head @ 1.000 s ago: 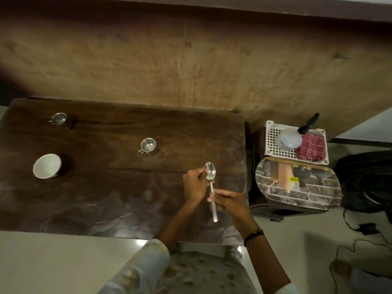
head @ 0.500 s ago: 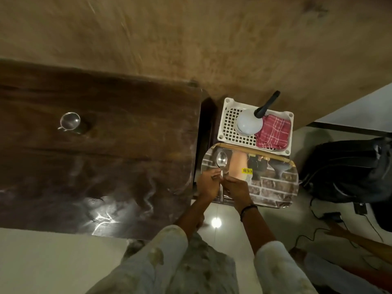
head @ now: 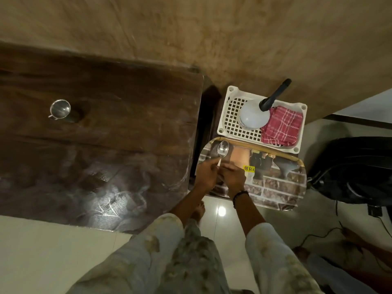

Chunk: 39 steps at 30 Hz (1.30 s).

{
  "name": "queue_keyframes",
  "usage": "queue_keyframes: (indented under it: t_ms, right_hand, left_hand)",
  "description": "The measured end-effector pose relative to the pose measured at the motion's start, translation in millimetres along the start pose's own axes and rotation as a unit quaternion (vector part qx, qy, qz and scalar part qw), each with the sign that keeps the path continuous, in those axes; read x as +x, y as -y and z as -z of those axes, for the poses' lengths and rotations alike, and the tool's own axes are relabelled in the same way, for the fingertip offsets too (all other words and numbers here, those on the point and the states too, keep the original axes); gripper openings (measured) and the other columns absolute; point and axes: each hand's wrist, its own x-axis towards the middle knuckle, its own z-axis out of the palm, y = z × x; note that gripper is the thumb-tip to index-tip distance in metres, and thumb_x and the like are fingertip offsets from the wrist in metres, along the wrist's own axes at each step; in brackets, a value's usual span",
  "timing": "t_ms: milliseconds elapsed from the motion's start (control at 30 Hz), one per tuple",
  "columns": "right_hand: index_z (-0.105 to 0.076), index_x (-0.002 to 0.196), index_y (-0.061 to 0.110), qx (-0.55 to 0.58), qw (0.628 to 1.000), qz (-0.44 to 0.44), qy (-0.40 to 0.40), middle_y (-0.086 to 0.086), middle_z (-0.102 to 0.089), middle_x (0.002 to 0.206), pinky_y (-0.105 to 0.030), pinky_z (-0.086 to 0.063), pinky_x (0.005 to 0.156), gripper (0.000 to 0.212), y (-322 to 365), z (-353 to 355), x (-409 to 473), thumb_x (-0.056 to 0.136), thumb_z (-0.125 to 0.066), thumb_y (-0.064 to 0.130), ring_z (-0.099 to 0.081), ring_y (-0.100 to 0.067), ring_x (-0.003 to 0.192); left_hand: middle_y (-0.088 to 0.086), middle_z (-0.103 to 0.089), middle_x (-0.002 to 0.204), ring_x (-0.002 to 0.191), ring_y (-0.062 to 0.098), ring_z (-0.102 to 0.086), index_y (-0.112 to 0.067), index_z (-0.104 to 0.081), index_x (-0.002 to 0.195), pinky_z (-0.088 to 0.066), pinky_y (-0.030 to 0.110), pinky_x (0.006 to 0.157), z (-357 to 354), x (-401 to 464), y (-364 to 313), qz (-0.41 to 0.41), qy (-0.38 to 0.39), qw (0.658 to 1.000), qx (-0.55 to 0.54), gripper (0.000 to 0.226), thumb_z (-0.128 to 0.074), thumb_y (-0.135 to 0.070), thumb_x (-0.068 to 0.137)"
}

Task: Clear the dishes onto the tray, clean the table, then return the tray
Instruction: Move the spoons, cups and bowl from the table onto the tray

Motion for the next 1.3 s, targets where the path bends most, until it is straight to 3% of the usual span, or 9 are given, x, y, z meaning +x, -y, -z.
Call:
queue_keyframes:
  t_ms: [133, 267, 433, 533, 633, 767, 900, 1067, 1300]
  right_hand:
    - [-0.076, 0.081, 0.020, -0.037, 0.999, 0.024, -0.015, -0.013, -0.074, 0.091, -0.045, -0.056, 0.084, 0.018, 4.3, -3.5, 0.6, 0.077, -0.069, 0.004, -0.068, -0.032, 0.086]
    - [-0.073, 0.096, 0.005, -0.099, 0.992, 0.077, -0.016, -0.003, -0.068, 0.087, -0.007, -0.044, 0.060, 0.016, 13.4, 0.6, -6.3, 0.083, -0.065, 0.004, -0.060, -0.018, 0.080]
    - [-0.069, 0.095, 0.001, -0.113, 0.984, 0.121, -0.066, -0.015, -0.071, 0.097, -0.008, -0.042, 0.063, 0.011, 15.5, 1.6, -20.5, 0.086, -0.063, 0.003, -0.061, -0.022, 0.084]
    - [-0.066, 0.092, 0.006, -0.119, 0.977, 0.168, -0.060, -0.014, -0.069, 0.094, -0.021, -0.042, 0.067, 0.008, 31.1, -10.4, -41.3, 0.091, -0.058, 0.008, -0.060, -0.022, 0.080]
    - [-0.067, 0.095, 0.006, -0.168, 0.957, 0.238, -0.008, -0.011, -0.068, 0.090, -0.024, -0.041, 0.073, 0.013, 50.1, -43.0, -58.5, 0.092, -0.059, 0.016, -0.063, -0.024, 0.083]
    - [-0.068, 0.098, 0.008, -0.223, 0.928, 0.286, 0.086, -0.014, -0.072, 0.083, -0.038, -0.050, 0.073, 0.015, 88.4, -118.4, -84.6, 0.090, -0.061, 0.019, -0.067, -0.030, 0.080]
    - [-0.068, 0.096, 0.008, -0.230, 0.909, 0.298, 0.180, -0.012, -0.072, 0.080, -0.034, -0.049, 0.071, 0.012, 120.6, -210.6, -116.8, 0.092, -0.059, 0.015, -0.065, -0.023, 0.075]
    - [-0.063, 0.088, 0.013, -0.190, 0.920, 0.223, 0.262, 0.000, -0.063, 0.069, -0.030, -0.047, 0.067, 0.008, 132.3, -337.6, -150.0, 0.090, -0.058, 0.007, -0.059, -0.015, 0.066]
    - [-0.057, 0.118, 0.008, -0.080, 0.954, 0.019, 0.290, -0.005, -0.062, 0.094, -0.019, -0.045, 0.073, 0.026, 132.5, -465.6, -181.9, 0.093, -0.050, 0.005, -0.058, -0.007, 0.075]
  left_hand:
    - [0.021, -0.067, 0.116, 0.109, 0.032, -0.061, -0.001, -0.064, 0.116, -0.045, 0.032, 0.096, -0.2, 1.9, 2.8, 0.007, 0.002, 1.000, 0.018, 0.031, -0.050, 0.003, 0.090]
    - [0.021, -0.065, 0.115, 0.109, 0.033, -0.059, 0.001, -0.064, 0.114, -0.047, 0.041, 0.100, 0.6, 0.1, 4.2, 0.017, -0.002, 1.000, -0.004, 0.028, -0.051, 0.002, 0.090]
    - [0.021, -0.066, 0.113, 0.102, 0.034, -0.063, -0.001, -0.064, 0.112, -0.051, 0.046, 0.096, 17.6, -8.4, 8.1, 0.036, -0.001, 0.997, -0.061, 0.025, -0.047, -0.007, 0.095]
    - [0.014, -0.066, 0.116, 0.101, 0.019, -0.061, -0.006, -0.064, 0.114, -0.048, 0.029, 0.094, 49.1, -16.0, 7.0, 0.041, -0.042, 0.995, -0.082, 0.024, -0.049, -0.013, 0.096]
    - [0.012, -0.068, 0.114, 0.104, 0.023, -0.063, -0.008, -0.065, 0.114, -0.044, 0.024, 0.088, 93.4, -19.9, 20.2, 0.068, -0.113, 0.988, -0.079, 0.026, -0.050, -0.020, 0.097]
    - [0.016, -0.070, 0.112, 0.105, 0.031, -0.065, -0.007, -0.067, 0.109, -0.049, 0.043, 0.097, 177.2, -18.0, 53.1, 0.092, -0.202, 0.969, -0.107, 0.022, -0.059, -0.016, 0.091]
    - [0.014, -0.069, 0.111, 0.104, 0.027, -0.064, -0.005, -0.066, 0.108, -0.046, 0.033, 0.095, 274.0, -14.0, 86.5, 0.099, -0.258, 0.951, -0.135, 0.020, -0.056, -0.011, 0.091]
    - [0.019, -0.069, 0.111, 0.104, 0.031, -0.063, -0.002, -0.065, 0.111, -0.045, 0.032, 0.091, 389.3, 3.0, 139.4, 0.098, -0.301, 0.941, -0.120, 0.023, -0.052, -0.009, 0.092]
    - [0.022, -0.060, 0.119, 0.114, 0.032, -0.056, 0.000, -0.060, 0.115, -0.041, 0.034, 0.093, 493.8, 46.8, 196.8, 0.077, -0.243, 0.966, -0.045, 0.031, -0.047, 0.003, 0.088]
